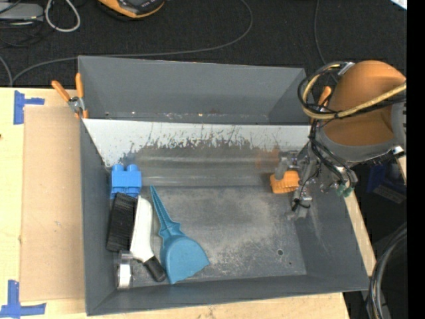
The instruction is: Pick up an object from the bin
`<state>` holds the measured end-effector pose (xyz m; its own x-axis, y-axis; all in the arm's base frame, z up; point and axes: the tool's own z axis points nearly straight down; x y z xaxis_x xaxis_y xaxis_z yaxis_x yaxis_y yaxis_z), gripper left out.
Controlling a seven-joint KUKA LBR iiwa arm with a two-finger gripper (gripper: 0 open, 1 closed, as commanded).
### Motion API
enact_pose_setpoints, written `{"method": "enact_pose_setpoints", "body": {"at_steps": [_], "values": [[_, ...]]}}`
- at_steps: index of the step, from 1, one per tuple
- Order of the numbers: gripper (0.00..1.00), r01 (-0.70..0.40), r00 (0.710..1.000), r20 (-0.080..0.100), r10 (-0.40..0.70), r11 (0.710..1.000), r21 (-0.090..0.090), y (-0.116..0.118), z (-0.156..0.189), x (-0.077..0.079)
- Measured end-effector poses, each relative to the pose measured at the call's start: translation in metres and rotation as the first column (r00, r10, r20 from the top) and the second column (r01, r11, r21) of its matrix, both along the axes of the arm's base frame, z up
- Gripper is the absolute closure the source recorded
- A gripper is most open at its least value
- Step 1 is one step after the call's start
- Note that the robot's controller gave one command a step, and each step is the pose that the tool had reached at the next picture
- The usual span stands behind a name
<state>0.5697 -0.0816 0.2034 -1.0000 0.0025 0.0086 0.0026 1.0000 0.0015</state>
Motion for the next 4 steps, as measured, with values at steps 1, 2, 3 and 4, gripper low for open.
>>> {"method": "enact_pose_setpoints", "body": {"at_steps": [1, 2, 3, 4], "values": [[0.0, -0.004, 1.0, 0.008, 0.004, 1.0, -0.001, 0.0, 0.004, 0.002], [0.0, -0.194, 0.981, 0.012, 0.194, 0.981, 0.001, -0.043, -0.117, 0.048], [0.0, 0.073, 0.997, 0.015, -0.073, 0.997, 0.0, -0.069, -0.134, 0.037], [0.0, -0.128, 0.992, 0.007, 0.128, 0.992, 0.003, 0.032, -0.107, 0.038]]}}
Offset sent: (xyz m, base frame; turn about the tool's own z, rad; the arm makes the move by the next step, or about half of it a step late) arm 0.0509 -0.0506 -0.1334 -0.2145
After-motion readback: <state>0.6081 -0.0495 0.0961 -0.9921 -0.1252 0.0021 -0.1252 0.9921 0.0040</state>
